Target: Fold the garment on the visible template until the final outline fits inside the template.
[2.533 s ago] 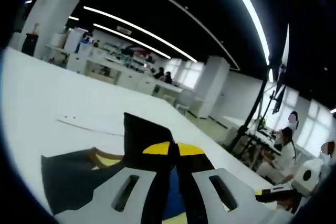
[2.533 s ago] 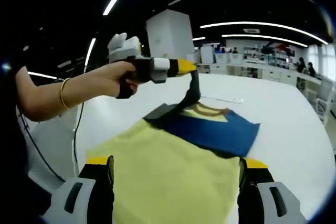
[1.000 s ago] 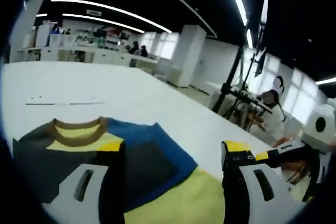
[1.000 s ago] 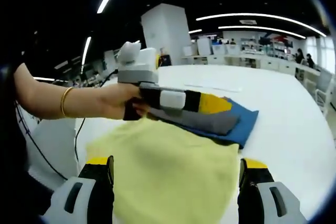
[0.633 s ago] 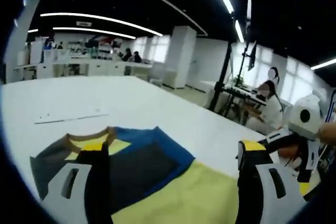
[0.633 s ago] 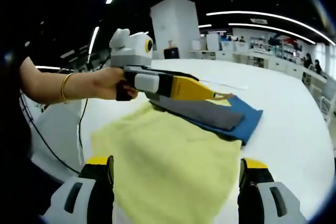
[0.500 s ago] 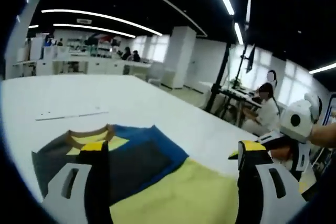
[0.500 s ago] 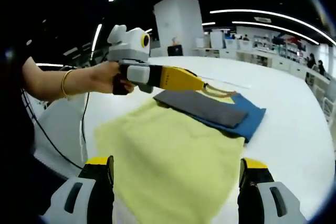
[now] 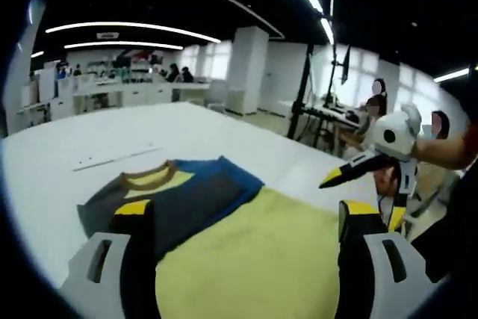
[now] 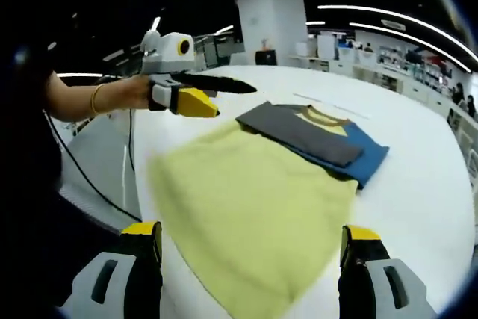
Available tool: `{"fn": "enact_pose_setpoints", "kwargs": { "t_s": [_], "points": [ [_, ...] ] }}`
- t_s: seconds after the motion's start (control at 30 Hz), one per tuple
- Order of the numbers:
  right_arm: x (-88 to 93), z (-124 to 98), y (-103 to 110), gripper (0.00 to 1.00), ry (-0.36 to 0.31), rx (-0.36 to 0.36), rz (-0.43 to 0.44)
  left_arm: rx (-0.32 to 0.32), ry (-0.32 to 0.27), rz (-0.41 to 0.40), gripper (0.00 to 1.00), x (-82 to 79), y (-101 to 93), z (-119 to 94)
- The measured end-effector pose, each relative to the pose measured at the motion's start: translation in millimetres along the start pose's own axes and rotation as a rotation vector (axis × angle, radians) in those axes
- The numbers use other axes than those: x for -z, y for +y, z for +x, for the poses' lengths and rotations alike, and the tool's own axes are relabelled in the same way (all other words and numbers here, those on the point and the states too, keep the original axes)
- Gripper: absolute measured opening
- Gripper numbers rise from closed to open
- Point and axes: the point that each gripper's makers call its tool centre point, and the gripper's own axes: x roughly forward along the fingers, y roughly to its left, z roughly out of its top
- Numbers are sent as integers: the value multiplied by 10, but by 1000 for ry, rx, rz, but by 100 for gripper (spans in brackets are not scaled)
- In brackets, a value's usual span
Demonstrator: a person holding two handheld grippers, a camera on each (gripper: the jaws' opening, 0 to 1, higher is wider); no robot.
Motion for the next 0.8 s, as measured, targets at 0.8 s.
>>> {"fn": "enact_pose_setpoints", "kwargs": {
  "t_s": [0.8],
  "points": [
    [423,-58,126,82,172,-33,-134,89,243,98,79,985,-348,-868]
  ]
}}
